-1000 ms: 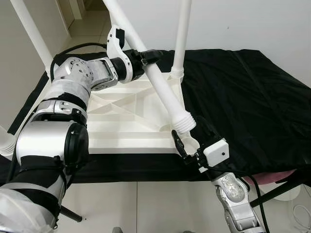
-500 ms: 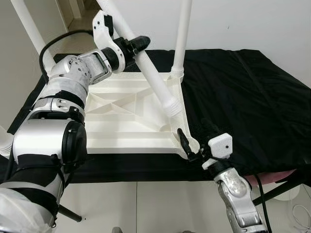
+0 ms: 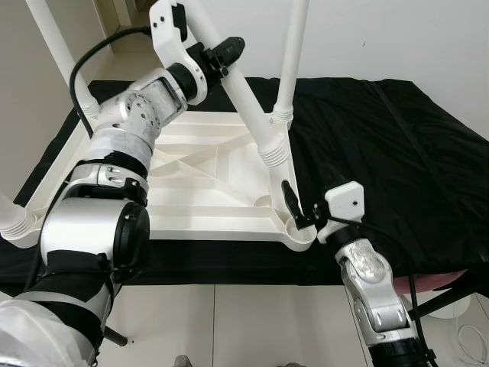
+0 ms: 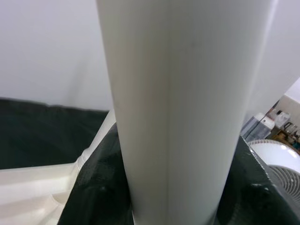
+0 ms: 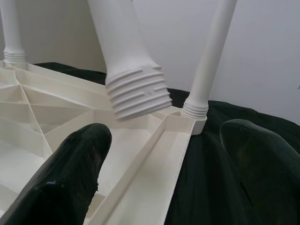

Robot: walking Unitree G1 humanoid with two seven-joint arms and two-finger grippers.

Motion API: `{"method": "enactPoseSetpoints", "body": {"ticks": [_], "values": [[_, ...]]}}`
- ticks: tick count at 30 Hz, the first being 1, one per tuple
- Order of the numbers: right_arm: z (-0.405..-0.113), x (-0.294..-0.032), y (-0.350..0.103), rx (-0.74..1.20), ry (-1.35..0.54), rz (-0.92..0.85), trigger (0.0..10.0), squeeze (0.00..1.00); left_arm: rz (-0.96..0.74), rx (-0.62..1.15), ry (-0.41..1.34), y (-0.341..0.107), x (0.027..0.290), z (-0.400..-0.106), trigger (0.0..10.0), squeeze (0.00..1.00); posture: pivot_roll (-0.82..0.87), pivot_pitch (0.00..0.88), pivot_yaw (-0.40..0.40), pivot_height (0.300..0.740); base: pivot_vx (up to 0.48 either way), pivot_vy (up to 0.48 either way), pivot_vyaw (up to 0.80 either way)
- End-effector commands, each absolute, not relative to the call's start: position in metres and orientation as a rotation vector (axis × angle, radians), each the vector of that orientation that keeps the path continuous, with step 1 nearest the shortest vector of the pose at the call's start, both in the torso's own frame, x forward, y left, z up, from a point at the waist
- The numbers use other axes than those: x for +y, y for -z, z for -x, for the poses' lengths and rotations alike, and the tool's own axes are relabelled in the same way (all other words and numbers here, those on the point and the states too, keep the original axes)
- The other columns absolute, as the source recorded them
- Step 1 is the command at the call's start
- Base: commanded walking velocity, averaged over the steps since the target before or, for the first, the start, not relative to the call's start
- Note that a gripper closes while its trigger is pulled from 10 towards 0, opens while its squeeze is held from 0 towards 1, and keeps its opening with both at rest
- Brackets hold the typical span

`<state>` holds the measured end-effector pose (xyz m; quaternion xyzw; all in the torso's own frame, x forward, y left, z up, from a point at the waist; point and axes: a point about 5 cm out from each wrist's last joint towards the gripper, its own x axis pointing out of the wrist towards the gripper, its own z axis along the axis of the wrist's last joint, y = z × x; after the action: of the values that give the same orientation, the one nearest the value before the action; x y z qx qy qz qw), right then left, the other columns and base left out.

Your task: Building children table

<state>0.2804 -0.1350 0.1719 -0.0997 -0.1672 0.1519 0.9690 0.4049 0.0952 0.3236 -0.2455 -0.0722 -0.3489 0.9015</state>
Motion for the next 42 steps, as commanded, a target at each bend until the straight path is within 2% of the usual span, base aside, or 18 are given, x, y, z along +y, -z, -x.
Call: {"method": "enactPoseSetpoints", "body": {"ticks": [1,3,8,16,27,42], "values": [[-0.285,-0.132,-0.173,-0.319,-0.304,0.183,10.0,0.00,0.482,-0.201,0.744,-0.330,0.090,-0.401,10.0,0.00,-0.11,0.000,0.003,0.740,0.000,0.000,0.00],[-0.292,-0.124,-0.178,-0.302,-0.303,0.160,10.0,0.00,0.452,-0.247,0.729,-0.331,0.080,-0.396,10.0,0.00,-0.10,0.000,-0.012,0.740,0.000,0.000,0.00],[-0.295,-0.120,-0.179,-0.297,-0.297,0.166,10.0,0.00,0.432,-0.259,0.719,-0.329,0.076,-0.395,10.0,0.00,-0.10,0.000,-0.016,0.740,0.000,0.000,0.00],[-0.309,-0.110,-0.191,-0.313,-0.265,0.275,10.0,0.00,0.218,-0.346,0.663,-0.310,0.056,-0.382,10.0,0.00,-0.08,0.000,-0.038,0.740,0.000,0.000,0.00],[-0.320,-0.110,-0.193,-0.294,-0.226,0.296,10.0,0.00,0.264,-0.360,0.639,-0.310,0.047,-0.374,10.0,0.00,-0.07,0.000,-0.037,0.740,0.000,0.000,0.00],[-0.344,-0.110,-0.192,-0.262,-0.186,0.381,10.0,0.00,0.303,-0.393,0.706,-0.313,0.009,-0.349,10.0,0.00,-0.06,0.000,-0.032,0.740,0.000,0.000,0.00]]}}
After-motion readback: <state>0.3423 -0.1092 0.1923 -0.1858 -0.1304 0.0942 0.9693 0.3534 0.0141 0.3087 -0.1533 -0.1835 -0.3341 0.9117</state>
